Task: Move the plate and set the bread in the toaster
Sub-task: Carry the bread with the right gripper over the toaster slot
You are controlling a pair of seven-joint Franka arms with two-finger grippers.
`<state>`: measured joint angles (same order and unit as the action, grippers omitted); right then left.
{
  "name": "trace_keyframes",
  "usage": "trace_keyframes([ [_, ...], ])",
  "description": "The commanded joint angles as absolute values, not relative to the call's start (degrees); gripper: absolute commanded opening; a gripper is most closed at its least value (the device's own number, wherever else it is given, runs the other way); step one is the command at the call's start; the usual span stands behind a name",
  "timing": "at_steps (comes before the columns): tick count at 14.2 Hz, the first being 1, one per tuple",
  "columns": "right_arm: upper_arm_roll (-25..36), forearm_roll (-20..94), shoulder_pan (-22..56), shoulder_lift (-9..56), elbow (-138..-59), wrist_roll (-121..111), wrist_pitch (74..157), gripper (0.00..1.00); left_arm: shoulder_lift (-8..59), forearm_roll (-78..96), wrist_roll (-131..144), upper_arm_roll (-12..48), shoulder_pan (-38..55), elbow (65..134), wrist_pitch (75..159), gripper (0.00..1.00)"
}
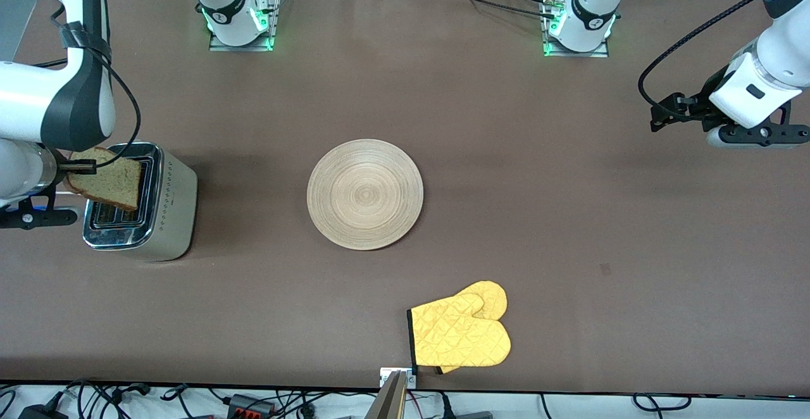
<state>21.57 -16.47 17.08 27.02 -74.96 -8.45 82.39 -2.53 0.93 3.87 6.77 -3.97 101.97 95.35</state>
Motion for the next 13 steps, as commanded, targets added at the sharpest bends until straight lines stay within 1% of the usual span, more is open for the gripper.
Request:
trace_keyframes([
  [1, 21.88, -18.63, 17.49, 27.6, -74.36, -8.88, 82.79, 0.0, -3.34, 1.49, 3.43, 7.03, -4.22, 101.87, 94.75, 1.0],
  [13, 21.71, -18.11, 17.75, 29.26, -75.59, -6.24, 82.53, 0.0, -3.34, 1.49, 3.08, 6.94, -4.48, 101.87, 94.57, 1.0],
])
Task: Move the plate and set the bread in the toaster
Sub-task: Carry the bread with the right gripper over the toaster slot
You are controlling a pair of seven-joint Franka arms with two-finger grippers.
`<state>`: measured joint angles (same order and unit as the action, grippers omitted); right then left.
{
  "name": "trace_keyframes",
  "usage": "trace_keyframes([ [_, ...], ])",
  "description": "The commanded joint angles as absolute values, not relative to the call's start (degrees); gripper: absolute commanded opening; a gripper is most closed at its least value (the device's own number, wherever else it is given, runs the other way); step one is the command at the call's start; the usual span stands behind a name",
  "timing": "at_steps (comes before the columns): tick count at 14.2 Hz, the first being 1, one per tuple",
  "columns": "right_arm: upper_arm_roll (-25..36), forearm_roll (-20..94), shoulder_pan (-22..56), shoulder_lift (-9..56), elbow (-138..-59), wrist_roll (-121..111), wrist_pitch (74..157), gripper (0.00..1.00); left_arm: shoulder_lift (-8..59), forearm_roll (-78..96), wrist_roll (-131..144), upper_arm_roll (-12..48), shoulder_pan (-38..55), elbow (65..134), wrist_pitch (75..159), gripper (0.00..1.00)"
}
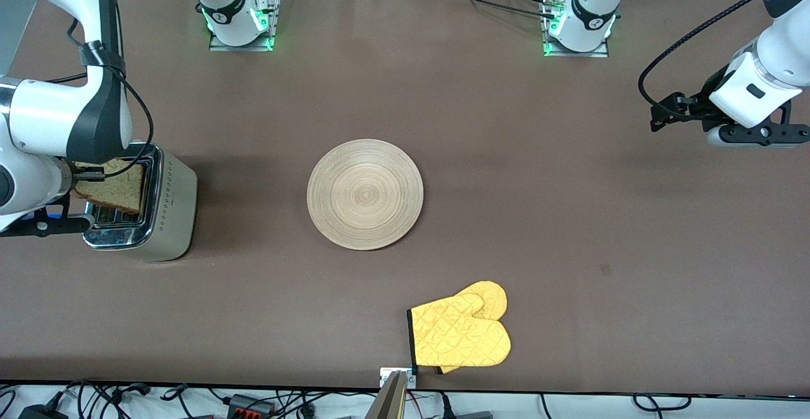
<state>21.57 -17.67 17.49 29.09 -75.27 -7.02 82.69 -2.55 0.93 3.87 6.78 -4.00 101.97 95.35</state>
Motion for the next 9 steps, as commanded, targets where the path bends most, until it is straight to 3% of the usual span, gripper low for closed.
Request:
trace_keyframes([
  [1, 21.71, -18.02, 17.84, 29.44, -75.59, -6.15, 82.62, 0.0, -3.34, 1.49, 3.08, 6.94, -4.48, 101.87, 94.57, 1.0],
  [9, 21.53, -15.12, 18.02, 31.02, -75.76, -4.57, 83.93, 0.0, -3.16, 1.05, 3.08, 7.03, -4.31, 101.43, 94.66, 1.0],
])
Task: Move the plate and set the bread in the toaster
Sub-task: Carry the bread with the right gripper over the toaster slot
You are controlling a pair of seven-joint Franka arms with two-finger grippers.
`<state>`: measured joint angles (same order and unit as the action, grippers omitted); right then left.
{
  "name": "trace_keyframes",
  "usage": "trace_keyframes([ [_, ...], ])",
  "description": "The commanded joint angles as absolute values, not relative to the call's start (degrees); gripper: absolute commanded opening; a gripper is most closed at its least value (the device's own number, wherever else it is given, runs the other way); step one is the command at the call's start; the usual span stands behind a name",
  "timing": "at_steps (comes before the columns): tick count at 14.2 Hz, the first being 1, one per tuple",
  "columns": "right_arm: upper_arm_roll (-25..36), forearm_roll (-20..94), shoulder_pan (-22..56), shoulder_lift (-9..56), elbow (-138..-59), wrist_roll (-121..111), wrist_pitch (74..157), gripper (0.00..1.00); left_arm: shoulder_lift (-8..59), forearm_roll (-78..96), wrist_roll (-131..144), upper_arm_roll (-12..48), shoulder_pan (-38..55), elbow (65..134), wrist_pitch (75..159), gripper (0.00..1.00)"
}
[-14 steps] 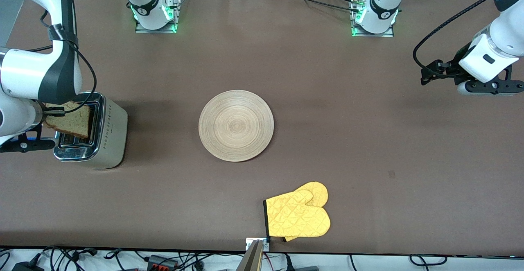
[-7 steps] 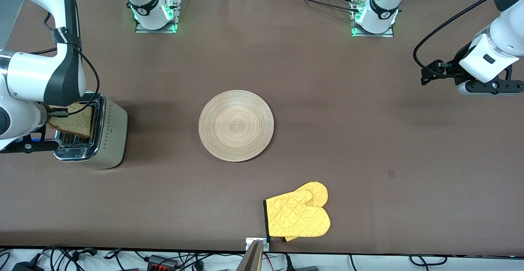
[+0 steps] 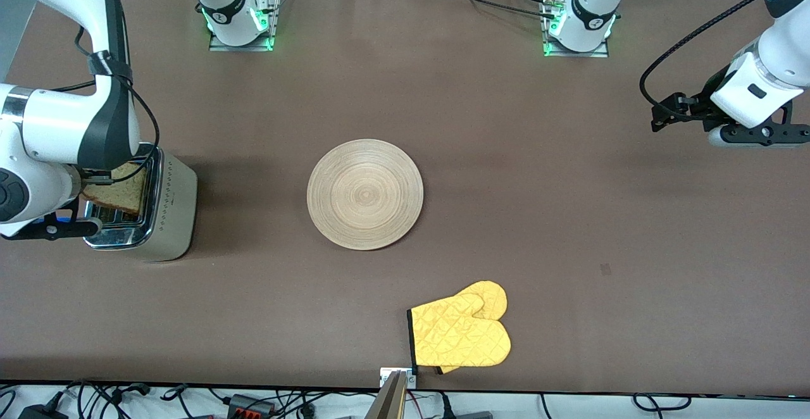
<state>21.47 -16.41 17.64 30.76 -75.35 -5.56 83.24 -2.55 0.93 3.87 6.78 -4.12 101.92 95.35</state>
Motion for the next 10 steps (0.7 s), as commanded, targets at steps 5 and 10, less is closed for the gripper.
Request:
trace_keyframes([
  [5, 21.45, -14.51, 17.93, 31.82, -75.59, -4.66, 84.99, 1.0, -3.16, 1.14, 2.99, 7.03, -4.31, 101.43, 94.57, 1.0],
  [10, 21.88, -8.35, 18.19, 28.05, -73.75, -4.74, 84.46, 1.0, -2.99, 1.14, 2.99, 6.94, -4.39, 101.34, 94.75, 1.0],
])
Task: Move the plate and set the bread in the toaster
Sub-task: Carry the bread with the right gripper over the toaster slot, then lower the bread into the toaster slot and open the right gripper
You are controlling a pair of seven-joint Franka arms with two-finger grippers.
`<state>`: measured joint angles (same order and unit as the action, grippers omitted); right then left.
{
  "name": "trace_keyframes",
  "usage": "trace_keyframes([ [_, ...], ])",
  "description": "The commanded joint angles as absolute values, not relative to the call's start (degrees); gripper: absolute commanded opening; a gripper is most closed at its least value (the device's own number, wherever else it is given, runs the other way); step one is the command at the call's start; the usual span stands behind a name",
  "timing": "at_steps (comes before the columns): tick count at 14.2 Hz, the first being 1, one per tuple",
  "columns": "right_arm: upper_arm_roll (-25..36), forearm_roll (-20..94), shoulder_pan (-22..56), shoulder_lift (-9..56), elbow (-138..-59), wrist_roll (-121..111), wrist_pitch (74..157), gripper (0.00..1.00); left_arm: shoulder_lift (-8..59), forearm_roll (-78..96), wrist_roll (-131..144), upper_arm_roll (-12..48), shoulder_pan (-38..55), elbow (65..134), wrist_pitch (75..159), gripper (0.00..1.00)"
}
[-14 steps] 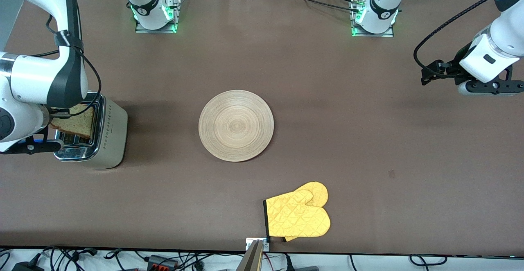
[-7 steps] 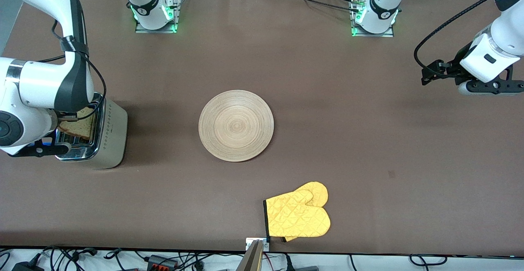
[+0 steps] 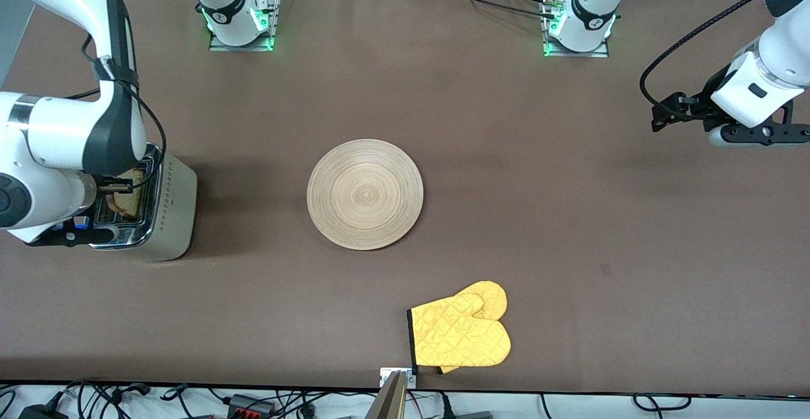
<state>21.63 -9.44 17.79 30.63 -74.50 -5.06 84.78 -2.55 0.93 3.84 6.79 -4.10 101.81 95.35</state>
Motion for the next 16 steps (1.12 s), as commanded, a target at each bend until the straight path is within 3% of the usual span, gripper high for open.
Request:
trace_keyframes([
  [1, 22.06, -8.52, 18.19, 28.04, -72.61, -5.7, 84.46, 1.0, -2.99, 1.14, 2.99, 6.94, -4.39, 101.34, 94.57, 1.0],
  [6, 21.62, -2.46, 18.37, 25.14, -69.52, -5.36, 83.23, 1.0, -2.81, 1.05, 2.99, 6.94, -4.66, 100.9, 94.83, 1.0],
  [10, 22.76, 9.48, 17.14, 23.73, -69.26, -1.68, 83.85, 1.0, -2.81, 1.05, 3.08, 6.94, -4.66, 100.9, 94.83, 1.0],
  [16, 22.76, 9.58, 16.97, 23.12, -65.92, -1.15, 84.29, 1.0, -2.81, 1.05, 3.16, 7.03, -4.57, 100.9, 94.83, 1.0],
])
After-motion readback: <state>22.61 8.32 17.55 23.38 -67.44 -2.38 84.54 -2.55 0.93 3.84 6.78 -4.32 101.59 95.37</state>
